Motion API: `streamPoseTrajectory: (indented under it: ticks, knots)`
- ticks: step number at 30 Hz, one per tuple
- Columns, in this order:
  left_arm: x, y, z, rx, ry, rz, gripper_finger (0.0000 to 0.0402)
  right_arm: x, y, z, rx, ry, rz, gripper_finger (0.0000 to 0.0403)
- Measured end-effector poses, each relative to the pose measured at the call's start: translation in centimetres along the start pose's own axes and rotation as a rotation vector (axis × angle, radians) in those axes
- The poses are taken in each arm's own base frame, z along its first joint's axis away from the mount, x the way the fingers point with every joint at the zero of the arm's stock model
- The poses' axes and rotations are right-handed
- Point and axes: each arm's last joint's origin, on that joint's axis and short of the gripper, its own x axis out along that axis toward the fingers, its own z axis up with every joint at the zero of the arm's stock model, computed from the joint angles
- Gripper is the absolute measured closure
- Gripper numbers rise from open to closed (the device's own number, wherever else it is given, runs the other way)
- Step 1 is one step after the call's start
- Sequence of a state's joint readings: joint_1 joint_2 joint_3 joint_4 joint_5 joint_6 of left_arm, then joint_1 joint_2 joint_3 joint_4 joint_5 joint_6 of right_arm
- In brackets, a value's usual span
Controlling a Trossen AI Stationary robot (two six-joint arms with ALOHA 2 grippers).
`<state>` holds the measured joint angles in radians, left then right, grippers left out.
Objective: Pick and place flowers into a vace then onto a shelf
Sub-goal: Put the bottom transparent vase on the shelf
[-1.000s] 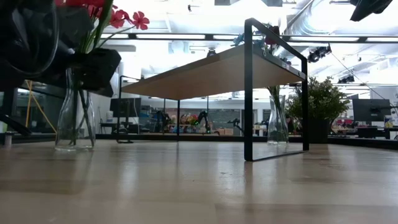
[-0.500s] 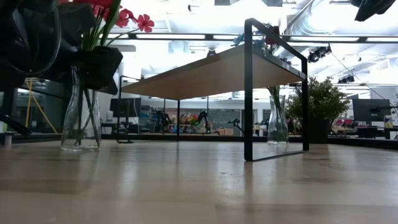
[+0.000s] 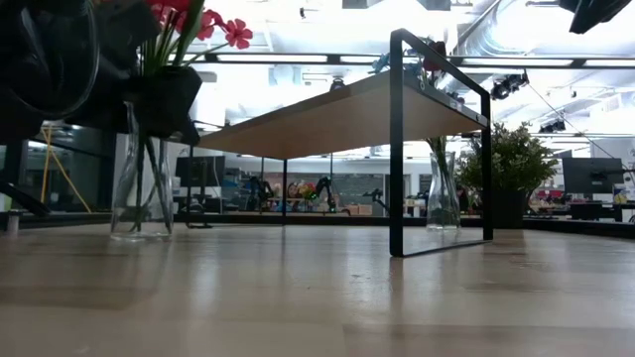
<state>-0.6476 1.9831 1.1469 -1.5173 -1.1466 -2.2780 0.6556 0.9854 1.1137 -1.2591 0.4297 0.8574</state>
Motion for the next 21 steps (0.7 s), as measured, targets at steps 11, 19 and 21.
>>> streamPoseTrajectory:
  ticks: [11,19,21]
  knots:
    - [0.0,-0.06,-0.07,-0.006,0.009,0.001,0.0011,0.0,-0.02,0.02,-0.014,-0.008,-0.007,0.0221]
    - [-0.01,-0.1,-0.34,-0.026,0.065,0.034,0.0013,0.01,-0.03,0.03,-0.014,-0.01,-0.009,0.0222]
    - [-0.02,-0.07,-0.37,-0.026,0.078,0.045,0.0017,0.0,-0.03,0.03,-0.014,-0.01,-0.008,0.0221]
